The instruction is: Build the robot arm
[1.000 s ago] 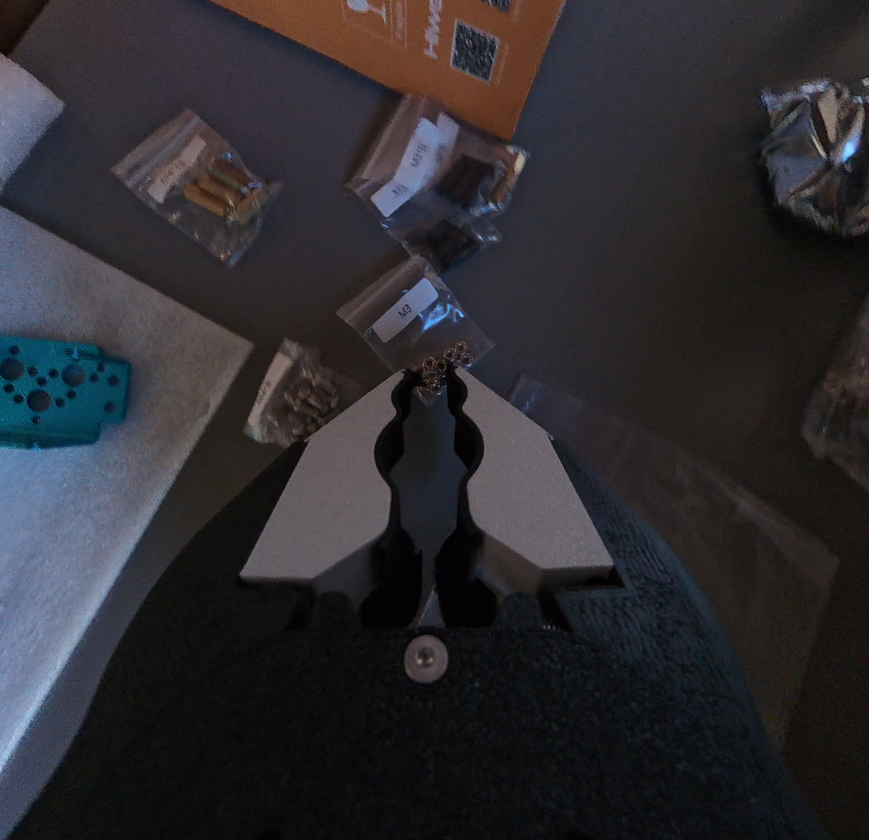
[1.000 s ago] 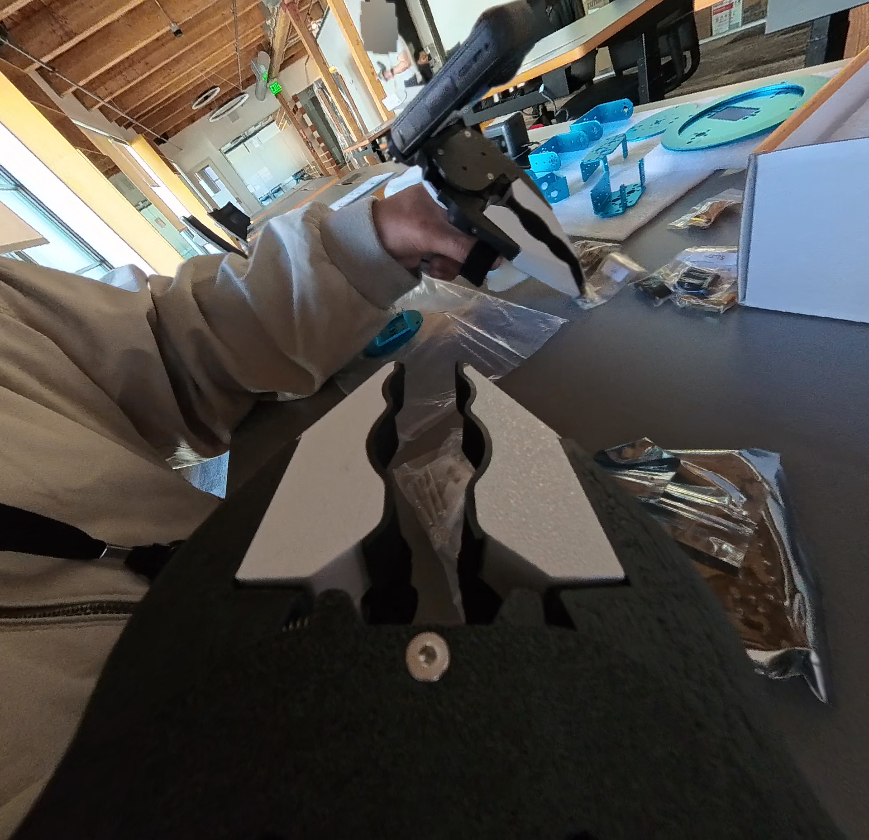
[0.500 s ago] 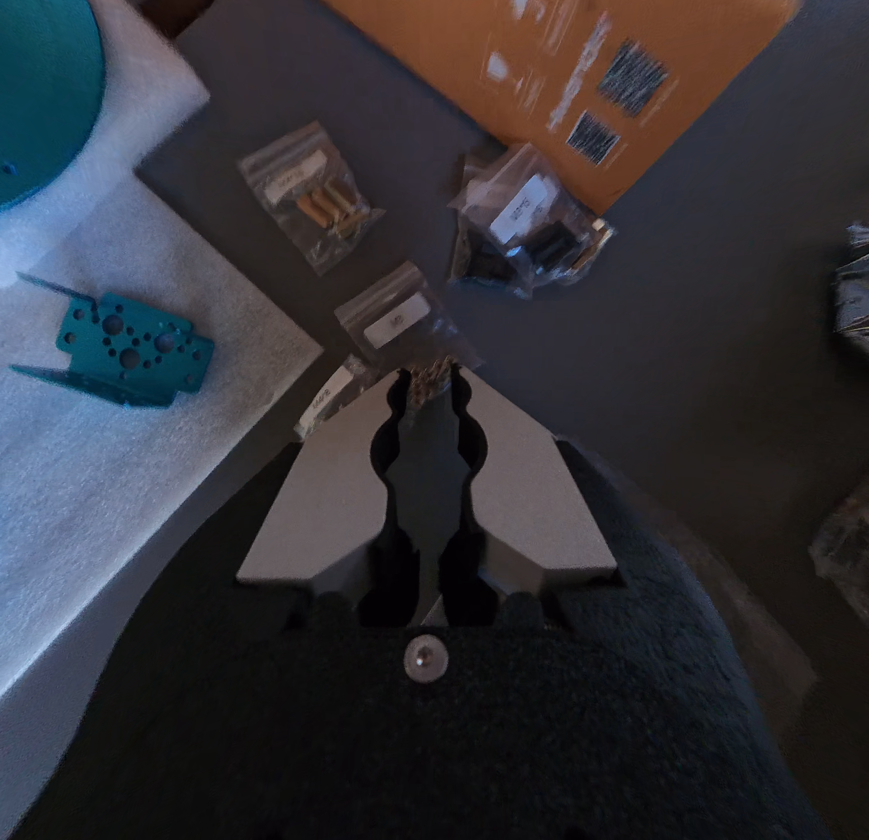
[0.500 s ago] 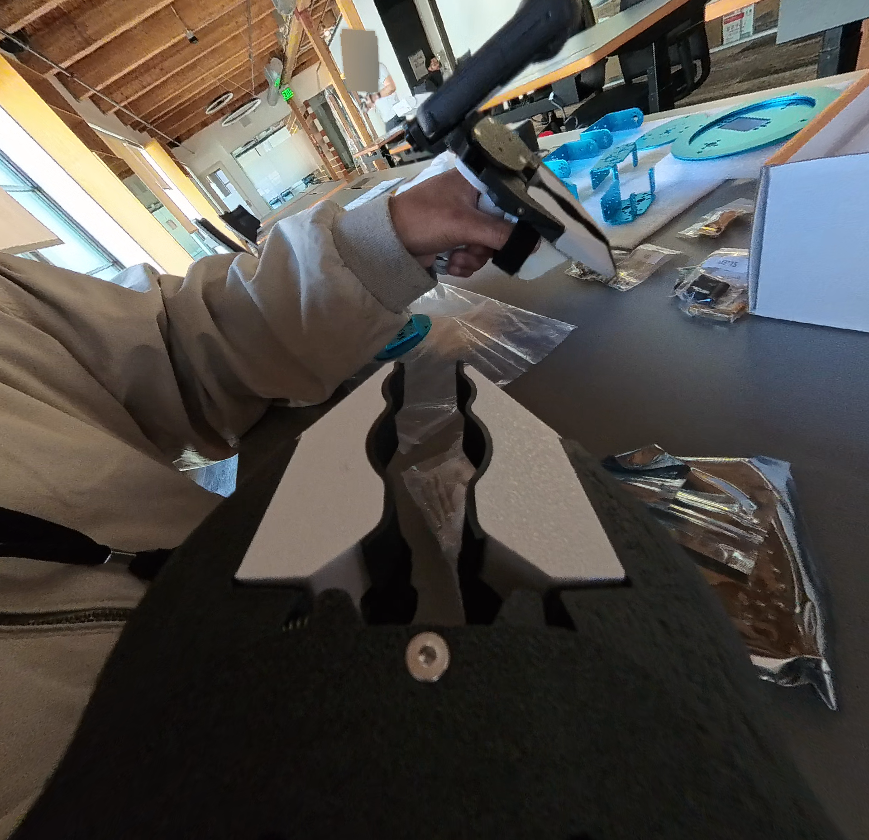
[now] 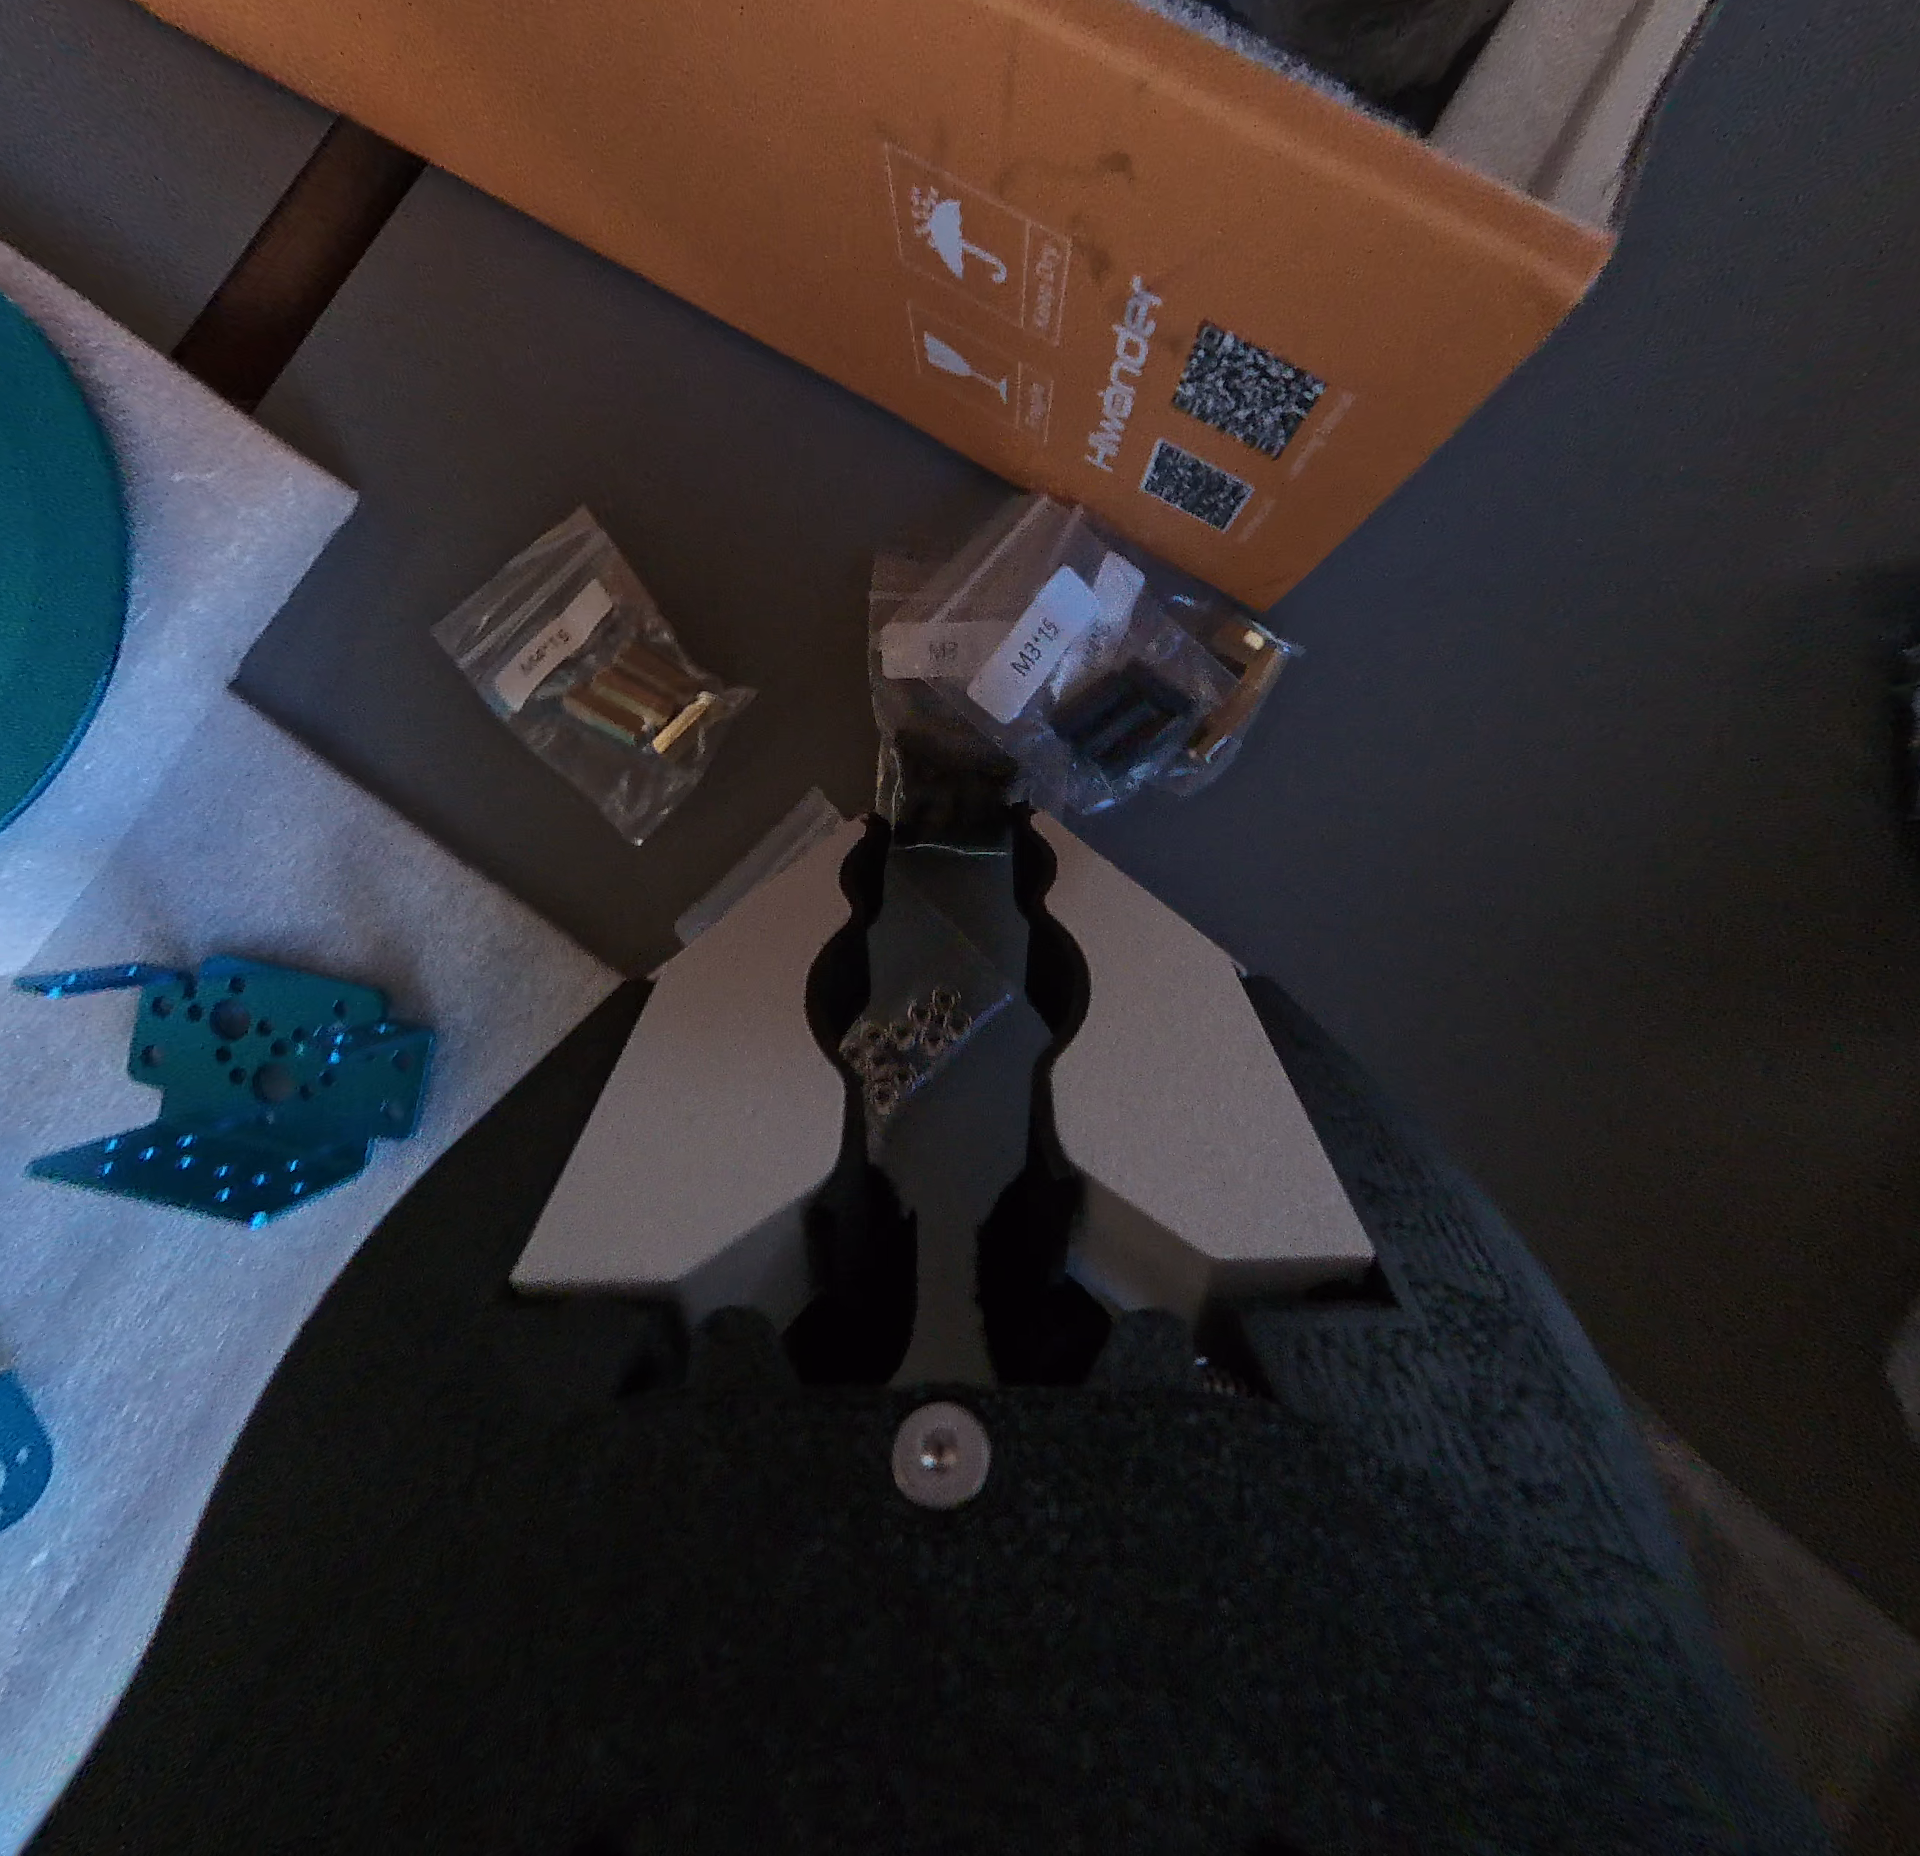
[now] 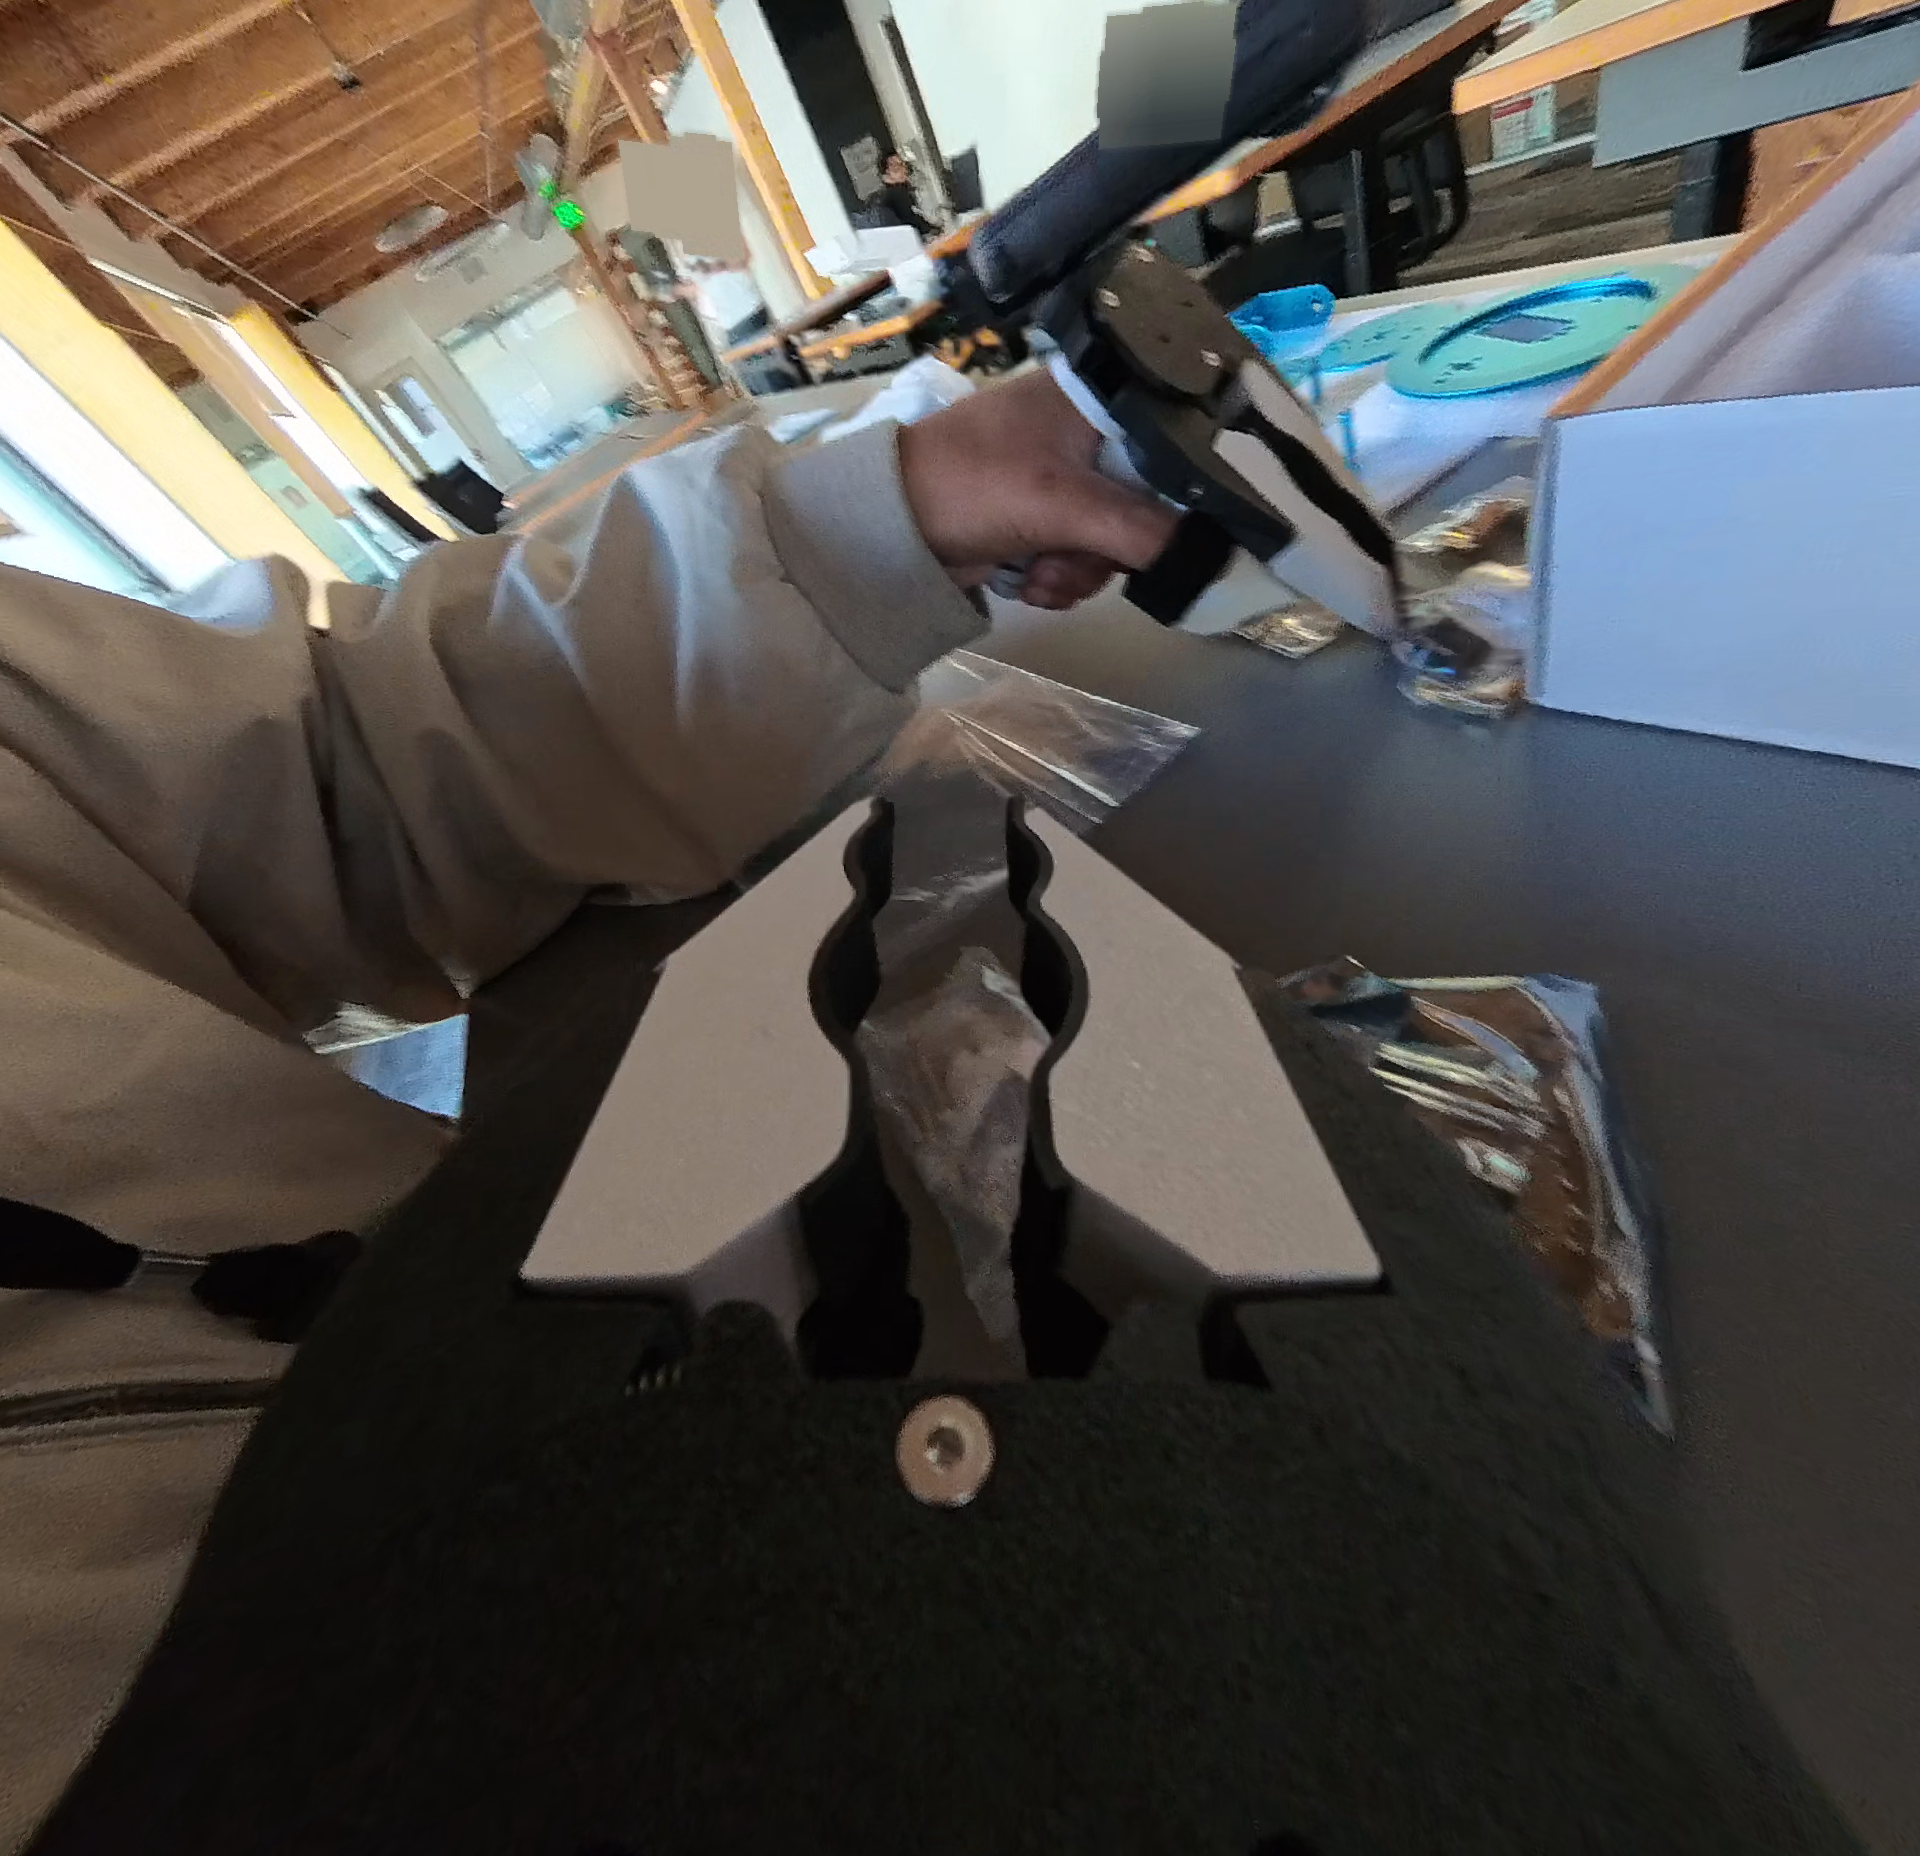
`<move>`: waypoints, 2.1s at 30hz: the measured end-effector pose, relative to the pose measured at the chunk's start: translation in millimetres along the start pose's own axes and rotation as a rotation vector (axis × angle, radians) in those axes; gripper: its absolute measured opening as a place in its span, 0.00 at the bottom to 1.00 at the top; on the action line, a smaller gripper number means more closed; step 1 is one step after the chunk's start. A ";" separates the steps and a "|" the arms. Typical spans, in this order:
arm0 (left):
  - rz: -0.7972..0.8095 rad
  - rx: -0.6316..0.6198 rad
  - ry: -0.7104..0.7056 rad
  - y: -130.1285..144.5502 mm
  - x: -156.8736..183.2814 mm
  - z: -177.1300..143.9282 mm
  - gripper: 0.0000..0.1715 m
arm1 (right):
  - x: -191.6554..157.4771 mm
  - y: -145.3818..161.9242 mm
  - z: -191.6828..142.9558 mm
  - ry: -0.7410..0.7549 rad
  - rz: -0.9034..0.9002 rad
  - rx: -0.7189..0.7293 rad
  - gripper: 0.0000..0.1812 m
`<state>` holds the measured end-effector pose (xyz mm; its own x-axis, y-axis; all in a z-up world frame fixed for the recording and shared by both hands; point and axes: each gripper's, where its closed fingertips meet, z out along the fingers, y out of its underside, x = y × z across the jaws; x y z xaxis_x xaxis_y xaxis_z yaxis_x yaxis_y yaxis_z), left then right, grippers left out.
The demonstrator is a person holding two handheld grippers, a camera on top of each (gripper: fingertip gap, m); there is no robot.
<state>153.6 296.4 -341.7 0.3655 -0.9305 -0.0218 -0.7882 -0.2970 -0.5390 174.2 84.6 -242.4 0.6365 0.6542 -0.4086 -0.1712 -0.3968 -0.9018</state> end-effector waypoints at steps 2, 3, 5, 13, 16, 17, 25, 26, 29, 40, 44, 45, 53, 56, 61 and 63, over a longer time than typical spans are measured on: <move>0.000 0.010 0.007 2.1 4.4 -12.9 0.14 | 10.2 7.5 -9.4 0.070 -0.030 -0.045 0.12; 0.004 0.023 0.011 3.8 8.9 -23.3 0.15 | 11.9 13.1 -14.3 0.089 -0.047 -0.083 0.13; 0.017 0.049 0.049 10.5 27.6 -49.2 0.18 | 7.5 32.9 -21.8 0.088 -0.108 -0.208 0.14; 0.219 0.145 0.425 56.4 204.4 -87.9 0.46 | -3.0 90.2 -18.2 0.069 -0.299 -0.501 0.18; 0.255 0.125 0.366 64.0 219.8 -70.5 0.46 | 8.4 79.8 -26.0 0.158 -0.331 -0.458 0.16; 0.262 0.114 0.344 66.5 220.3 -65.1 0.43 | 10.8 78.9 -28.7 0.160 -0.299 -0.450 0.16; 0.431 0.115 0.244 81.5 218.1 -64.3 0.21 | 23.3 97.9 -39.2 0.128 -0.284 -0.521 0.18; 0.427 0.111 0.247 84.0 217.4 -66.3 0.21 | 21.3 99.5 -40.2 0.118 -0.315 -0.541 0.18; 0.414 0.110 0.258 88.7 217.2 -71.4 0.19 | 15.5 104.9 -37.7 0.097 -0.389 -0.589 0.19; 0.319 0.129 0.232 102.3 218.8 -80.0 0.19 | 46.4 91.9 -66.7 0.332 -0.428 -0.620 0.21; 0.300 0.141 0.236 102.3 220.0 -79.7 0.19 | 50.1 100.7 -57.1 0.325 -0.349 -0.625 0.26; 0.298 0.142 0.233 102.5 220.4 -79.8 0.19 | 50.8 101.1 -57.1 0.332 -0.349 -0.619 0.25; 0.157 0.267 0.329 78.0 228.5 -93.6 0.23 | 36.9 106.0 -70.2 0.322 -0.336 -0.571 0.04; 0.174 0.356 0.353 60.2 233.8 -103.6 0.22 | 26.4 93.4 -67.5 0.257 -0.210 -0.453 0.03; 0.224 0.538 0.376 30.0 242.5 -123.7 0.22 | -28.1 32.1 -53.1 0.053 -0.278 -0.056 0.03; 0.272 0.559 0.387 29.1 248.6 -127.8 0.22 | -46.7 24.9 -49.1 0.081 -0.499 -0.036 0.03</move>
<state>158.2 29.1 -255.2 -0.0895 -0.9956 0.0276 -0.4182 0.0124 -0.9082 177.2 12.6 -238.8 0.6905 0.7184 0.0848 0.1940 -0.0710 -0.9784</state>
